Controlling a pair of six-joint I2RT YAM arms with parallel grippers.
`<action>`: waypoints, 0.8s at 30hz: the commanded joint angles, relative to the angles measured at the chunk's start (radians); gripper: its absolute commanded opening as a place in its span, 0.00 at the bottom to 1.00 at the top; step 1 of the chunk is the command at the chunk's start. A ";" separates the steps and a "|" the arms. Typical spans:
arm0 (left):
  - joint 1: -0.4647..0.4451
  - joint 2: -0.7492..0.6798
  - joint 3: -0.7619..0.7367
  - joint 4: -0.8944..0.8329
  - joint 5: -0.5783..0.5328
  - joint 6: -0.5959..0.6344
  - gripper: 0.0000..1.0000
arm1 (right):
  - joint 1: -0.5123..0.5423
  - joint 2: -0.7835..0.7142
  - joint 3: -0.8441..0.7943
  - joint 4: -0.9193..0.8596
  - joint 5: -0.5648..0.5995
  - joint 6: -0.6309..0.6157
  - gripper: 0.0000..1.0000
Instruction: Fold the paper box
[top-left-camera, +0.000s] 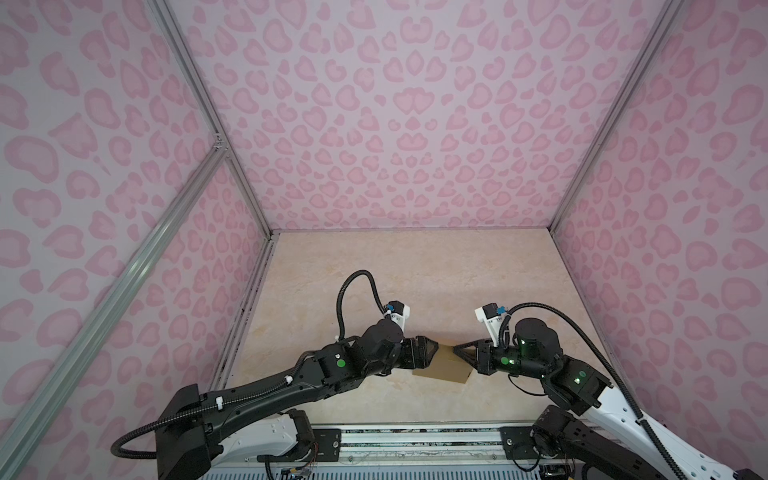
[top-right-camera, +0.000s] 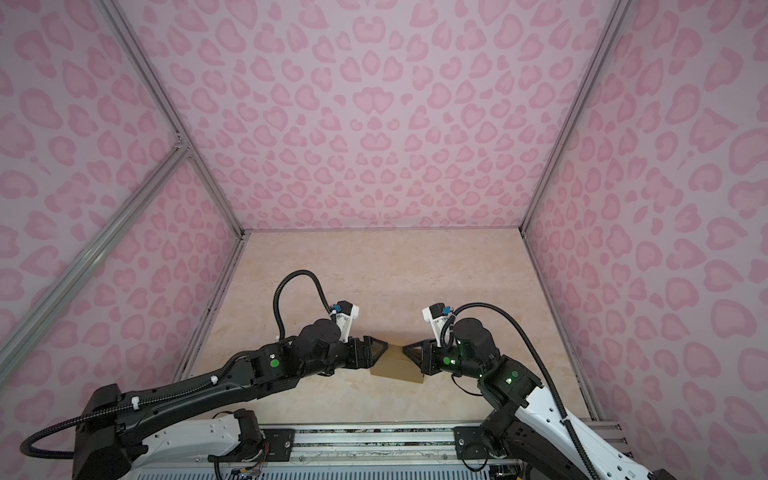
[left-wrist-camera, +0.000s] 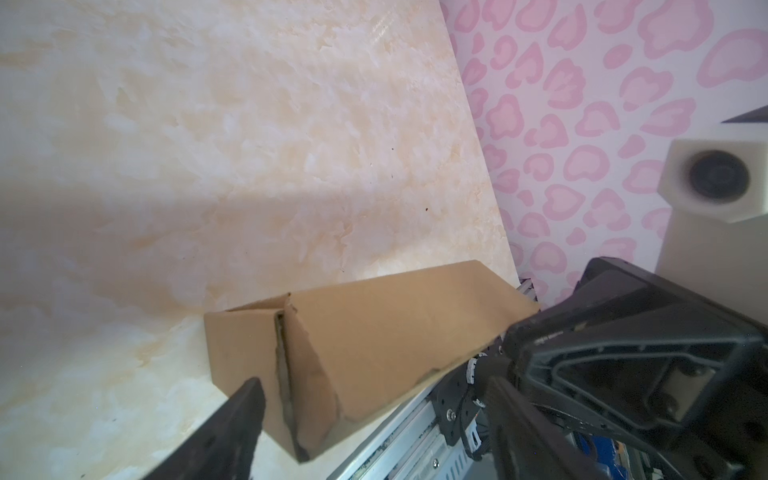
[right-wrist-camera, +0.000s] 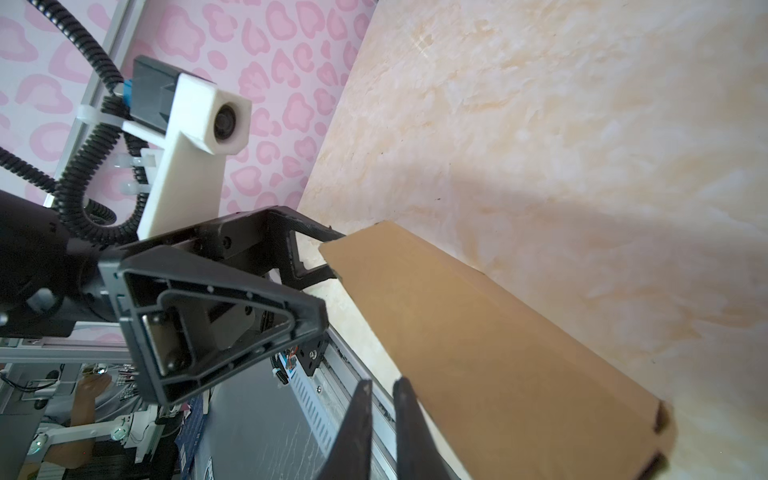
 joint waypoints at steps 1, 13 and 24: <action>0.000 0.005 -0.003 0.010 0.007 -0.005 0.86 | -0.002 0.003 -0.008 0.009 0.009 -0.003 0.14; 0.000 -0.020 0.004 -0.002 -0.012 0.006 0.86 | -0.004 -0.028 0.097 -0.074 0.030 -0.008 0.14; 0.000 -0.003 0.034 -0.025 -0.032 0.014 0.86 | -0.013 0.052 0.061 -0.001 0.037 -0.012 0.12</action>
